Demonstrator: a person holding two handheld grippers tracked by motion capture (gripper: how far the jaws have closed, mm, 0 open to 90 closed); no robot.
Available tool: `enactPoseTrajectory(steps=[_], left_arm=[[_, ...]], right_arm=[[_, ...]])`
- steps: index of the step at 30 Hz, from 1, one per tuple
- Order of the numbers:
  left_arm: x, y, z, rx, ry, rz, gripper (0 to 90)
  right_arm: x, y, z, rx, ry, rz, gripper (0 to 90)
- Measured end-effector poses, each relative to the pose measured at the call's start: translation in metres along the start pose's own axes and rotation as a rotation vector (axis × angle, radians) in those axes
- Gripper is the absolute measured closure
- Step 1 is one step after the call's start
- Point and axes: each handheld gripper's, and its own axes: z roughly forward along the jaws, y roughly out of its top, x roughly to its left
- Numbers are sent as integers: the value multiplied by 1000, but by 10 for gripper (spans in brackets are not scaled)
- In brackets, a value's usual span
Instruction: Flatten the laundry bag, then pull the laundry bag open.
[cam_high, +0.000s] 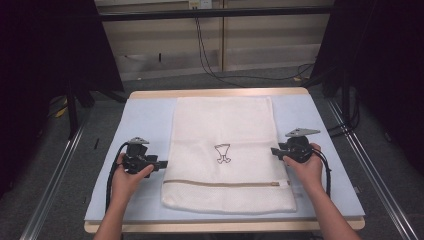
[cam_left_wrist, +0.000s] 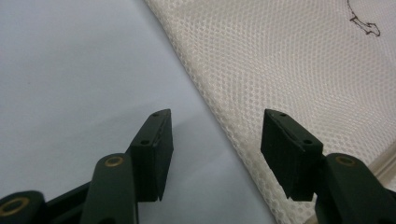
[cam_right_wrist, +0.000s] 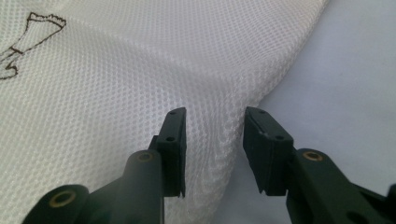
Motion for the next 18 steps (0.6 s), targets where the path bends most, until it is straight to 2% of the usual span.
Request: enactPoseTrajectory(steps=[2,5,6,7,9,12,13,16,17,18], left_arm=[[-2,2,4,9,-9,6,439],[-7,5,9,42,21,43,438],[-10,6,10,42,19,34,438],[-12,7,11,49,30,43,431],[-14,9,12,54,26,50,430],[-17,12,16,73,58,69,429],[-16,12,19,84,60,67,429],[-17,13,21,69,56,62,424],[-19,13,22,71,56,79,427],[-19,13,22,71,56,79,449]], right_arm=[[0,-2,-3,0,1,7,561],[2,-5,-4,1,9,-2,534],[3,-5,-5,2,13,-1,517],[3,-6,-5,-3,20,-11,503],[4,-6,-6,-6,23,-10,506],[6,-9,-10,-19,28,-5,499],[7,-11,-12,-5,29,-4,495],[6,-13,-14,-2,27,1,497],[5,-15,-18,0,20,5,511],[4,-16,-18,-7,21,-6,517]])
